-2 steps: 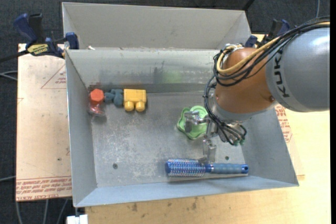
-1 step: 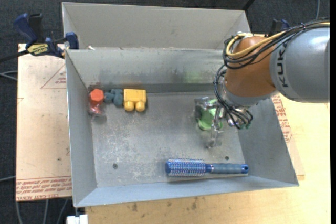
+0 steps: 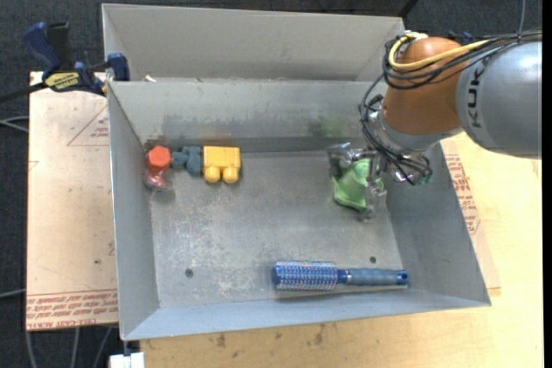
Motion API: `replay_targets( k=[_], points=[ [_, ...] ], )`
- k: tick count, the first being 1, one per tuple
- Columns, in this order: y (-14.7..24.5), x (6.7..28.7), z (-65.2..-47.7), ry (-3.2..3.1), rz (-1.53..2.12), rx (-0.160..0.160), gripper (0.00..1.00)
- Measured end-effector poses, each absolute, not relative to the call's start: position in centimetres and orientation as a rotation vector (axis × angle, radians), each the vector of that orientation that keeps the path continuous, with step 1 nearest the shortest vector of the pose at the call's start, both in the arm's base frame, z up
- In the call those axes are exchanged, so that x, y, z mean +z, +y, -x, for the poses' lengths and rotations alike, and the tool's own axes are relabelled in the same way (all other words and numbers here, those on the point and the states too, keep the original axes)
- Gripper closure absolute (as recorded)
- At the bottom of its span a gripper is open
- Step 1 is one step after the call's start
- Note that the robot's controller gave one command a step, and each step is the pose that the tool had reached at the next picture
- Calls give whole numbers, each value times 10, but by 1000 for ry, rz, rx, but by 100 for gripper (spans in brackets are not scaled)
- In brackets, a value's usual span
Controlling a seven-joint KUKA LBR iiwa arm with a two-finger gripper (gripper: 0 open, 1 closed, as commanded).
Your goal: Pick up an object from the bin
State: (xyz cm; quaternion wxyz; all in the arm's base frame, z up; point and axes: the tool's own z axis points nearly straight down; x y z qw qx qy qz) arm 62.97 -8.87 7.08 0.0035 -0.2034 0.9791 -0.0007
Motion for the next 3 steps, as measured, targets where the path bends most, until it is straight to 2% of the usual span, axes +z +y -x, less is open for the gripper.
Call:
replay_targets(
  k=[1, 2, 3],
  points=[
    [-123, 71, -629, 2872, 1259, 5, 0],
    [-124, 74, -632, 2866, 1258, -1, 100],
    [-121, 207, -619, 2916, 1142, -6, 100]
  ],
)
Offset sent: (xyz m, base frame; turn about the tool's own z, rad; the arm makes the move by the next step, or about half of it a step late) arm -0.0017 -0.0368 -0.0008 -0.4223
